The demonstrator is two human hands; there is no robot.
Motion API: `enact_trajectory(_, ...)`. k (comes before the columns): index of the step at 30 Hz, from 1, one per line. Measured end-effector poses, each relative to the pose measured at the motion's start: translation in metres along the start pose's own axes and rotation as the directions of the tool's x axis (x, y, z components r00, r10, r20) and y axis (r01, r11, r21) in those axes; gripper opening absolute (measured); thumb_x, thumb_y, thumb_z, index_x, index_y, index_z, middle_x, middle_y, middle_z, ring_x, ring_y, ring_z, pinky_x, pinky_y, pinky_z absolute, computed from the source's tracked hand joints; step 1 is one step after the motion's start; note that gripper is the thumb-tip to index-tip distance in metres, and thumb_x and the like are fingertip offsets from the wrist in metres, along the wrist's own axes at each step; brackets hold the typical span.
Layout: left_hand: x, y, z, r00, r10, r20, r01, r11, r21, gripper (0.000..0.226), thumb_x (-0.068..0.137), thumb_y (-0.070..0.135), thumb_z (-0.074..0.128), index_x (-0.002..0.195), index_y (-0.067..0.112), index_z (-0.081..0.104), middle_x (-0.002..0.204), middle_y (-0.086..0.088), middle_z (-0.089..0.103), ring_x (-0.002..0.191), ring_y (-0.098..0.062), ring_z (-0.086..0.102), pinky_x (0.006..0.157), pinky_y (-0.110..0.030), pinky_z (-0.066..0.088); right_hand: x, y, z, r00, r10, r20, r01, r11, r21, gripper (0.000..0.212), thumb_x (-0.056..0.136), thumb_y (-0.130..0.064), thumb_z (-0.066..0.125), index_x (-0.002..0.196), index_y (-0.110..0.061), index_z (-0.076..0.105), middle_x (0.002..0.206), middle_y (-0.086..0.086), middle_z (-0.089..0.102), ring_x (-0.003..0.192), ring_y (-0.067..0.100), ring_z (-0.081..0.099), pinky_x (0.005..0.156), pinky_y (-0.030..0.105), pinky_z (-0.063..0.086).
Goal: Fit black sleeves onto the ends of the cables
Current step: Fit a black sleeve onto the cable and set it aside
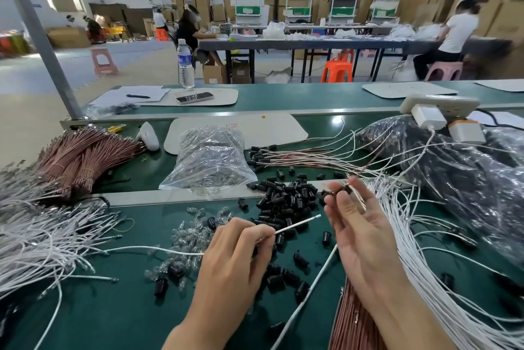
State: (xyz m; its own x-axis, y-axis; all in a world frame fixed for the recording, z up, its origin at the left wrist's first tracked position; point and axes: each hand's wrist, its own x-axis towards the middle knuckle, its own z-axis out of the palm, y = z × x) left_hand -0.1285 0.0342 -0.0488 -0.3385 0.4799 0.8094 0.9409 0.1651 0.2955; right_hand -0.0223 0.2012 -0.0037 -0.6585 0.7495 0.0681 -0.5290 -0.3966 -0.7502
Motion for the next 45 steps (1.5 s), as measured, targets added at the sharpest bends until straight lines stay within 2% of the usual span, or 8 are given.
enact_trajectory(2,0.0,0.0,0.001,1.0,0.002,-0.001,-0.002,1.0,-0.007,0.011,0.102,0.026,0.054,0.111,0.02,0.057,0.097,0.006,0.057,0.081,-0.01,0.054,0.077,-0.021,0.044,0.0,-0.01,-0.001,1.0,0.018,0.022,-0.02,0.996,0.092,0.034,0.086,-0.004,0.063,0.117,-0.015,0.072,0.102,0.007,0.075,0.092,0.016,0.073,0.083,0.023,0.058)
enact_trajectory(5,0.0,-0.001,0.001,1.0,-0.003,-0.013,0.003,1.0,-0.026,0.011,0.103,0.026,0.054,0.111,0.021,0.057,0.097,0.006,0.057,0.08,-0.011,0.055,0.074,-0.024,0.046,-0.001,-0.016,0.0,0.998,0.027,0.054,-0.033,0.992,0.121,0.021,0.083,-0.004,0.065,0.094,-0.016,0.079,0.098,0.007,0.074,0.091,0.018,0.074,0.08,0.025,0.06)
enact_trajectory(10,0.0,0.0,0.0,0.997,-0.023,-0.067,0.02,0.998,-0.055,0.013,0.106,0.03,0.049,0.112,0.021,0.056,0.099,0.007,0.054,0.081,-0.012,0.056,0.071,-0.027,0.048,-0.006,-0.014,0.005,0.994,-0.083,0.075,0.092,0.987,-0.133,0.012,0.071,-0.029,0.075,0.083,-0.032,0.077,0.099,0.004,0.078,0.089,0.016,0.074,0.078,0.025,0.06)
enact_trajectory(13,0.0,0.0,-0.001,0.994,-0.051,-0.092,0.044,0.996,-0.075,0.014,0.106,0.031,0.049,0.113,0.021,0.056,0.1,0.01,0.052,0.081,-0.012,0.057,0.068,-0.03,0.05,-0.008,-0.011,0.006,0.991,-0.128,0.046,0.135,0.964,-0.228,0.013,0.071,-0.041,0.074,0.083,-0.036,0.076,0.099,0.006,0.078,0.069,0.01,0.068,0.059,0.019,0.055)
enact_trajectory(15,0.0,-0.001,-0.001,0.994,-0.067,-0.089,0.061,0.995,-0.077,0.014,0.105,0.032,0.049,0.113,0.022,0.056,0.1,0.011,0.053,0.08,-0.013,0.058,0.068,-0.032,0.051,-0.008,-0.006,0.007,0.995,-0.1,0.009,0.1,0.978,-0.183,0.013,0.074,-0.038,0.073,0.084,-0.032,0.077,0.099,0.011,0.078,0.065,0.01,0.068,0.058,0.019,0.056)
enact_trajectory(21,-0.001,-0.004,0.002,0.996,-0.068,-0.053,0.07,0.996,0.047,0.014,0.104,0.033,0.05,0.111,0.023,0.057,0.097,0.009,0.053,0.082,-0.009,0.051,0.078,-0.018,0.041,-0.005,0.011,0.005,0.998,0.061,-0.001,-0.061,0.996,-0.071,0.034,0.088,-0.024,0.062,0.114,-0.004,0.069,0.109,0.018,0.076,0.097,0.023,0.075,0.076,0.02,0.059)
enact_trajectory(33,0.0,-0.004,0.004,0.999,-0.036,-0.021,0.038,0.996,0.086,0.016,0.102,0.03,0.055,0.107,0.018,0.065,0.094,0.006,0.056,0.083,-0.011,0.052,0.077,-0.022,0.042,-0.011,0.018,0.012,0.973,0.223,0.055,-0.215,0.969,-0.122,0.047,0.077,-0.037,0.065,0.107,0.001,0.065,0.103,0.02,0.077,0.083,0.022,0.077,0.068,0.021,0.06)
enact_trajectory(45,0.001,-0.003,0.005,0.998,-0.069,0.007,0.069,0.997,0.026,0.017,0.102,0.03,0.053,0.102,0.017,0.064,0.095,0.011,0.054,0.085,-0.008,0.049,0.078,-0.024,0.042,-0.011,0.029,0.011,0.97,0.238,0.056,-0.233,0.969,-0.079,0.05,0.069,-0.045,0.071,0.095,-0.003,0.064,0.101,0.022,0.076,0.077,0.02,0.076,0.065,0.02,0.059)
